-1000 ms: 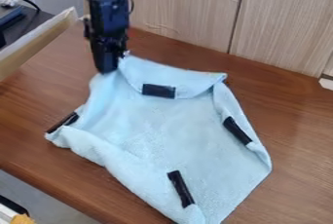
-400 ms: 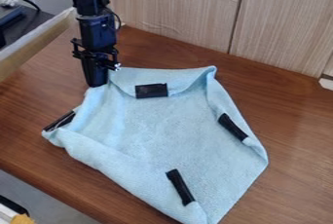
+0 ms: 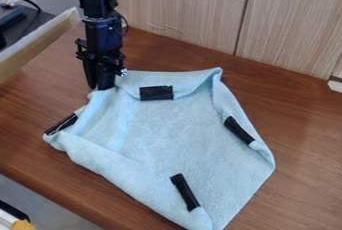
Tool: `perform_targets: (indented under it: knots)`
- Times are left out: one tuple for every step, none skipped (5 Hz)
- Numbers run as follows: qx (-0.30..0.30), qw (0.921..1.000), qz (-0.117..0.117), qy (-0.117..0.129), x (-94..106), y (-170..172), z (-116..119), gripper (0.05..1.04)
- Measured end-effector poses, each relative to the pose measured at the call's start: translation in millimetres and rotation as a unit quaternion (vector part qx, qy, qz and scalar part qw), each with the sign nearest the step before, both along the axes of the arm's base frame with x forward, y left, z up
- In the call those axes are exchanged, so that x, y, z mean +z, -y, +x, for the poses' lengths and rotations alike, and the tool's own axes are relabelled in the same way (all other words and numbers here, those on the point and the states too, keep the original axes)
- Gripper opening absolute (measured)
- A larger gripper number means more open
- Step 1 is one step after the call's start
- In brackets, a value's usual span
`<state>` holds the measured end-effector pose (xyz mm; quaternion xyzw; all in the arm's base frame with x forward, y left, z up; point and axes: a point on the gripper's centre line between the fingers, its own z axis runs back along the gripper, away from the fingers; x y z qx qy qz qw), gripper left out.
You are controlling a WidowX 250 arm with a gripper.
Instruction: Unfold cloth from center to top left
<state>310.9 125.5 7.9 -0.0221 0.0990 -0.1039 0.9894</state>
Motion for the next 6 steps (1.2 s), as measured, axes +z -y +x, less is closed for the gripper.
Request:
perform_targets:
  knots:
    - [-0.004,1.0000,0.003,-0.008,2.1,0,-3,0.769]
    - [-0.002,0.9998,0.017,0.011,22.3,-1,-2,0.994]
    - [0.002,0.9997,0.020,0.010,27.2,-1,-4,1.003]
    - [0.001,0.9988,0.034,0.034,51.0,-3,-3,1.001]
    - [0.000,0.9980,0.040,0.050,69.0,-2,-7,1.001]
    - [-0.012,0.9955,0.050,0.080,102.0,-1,-10,1.001]
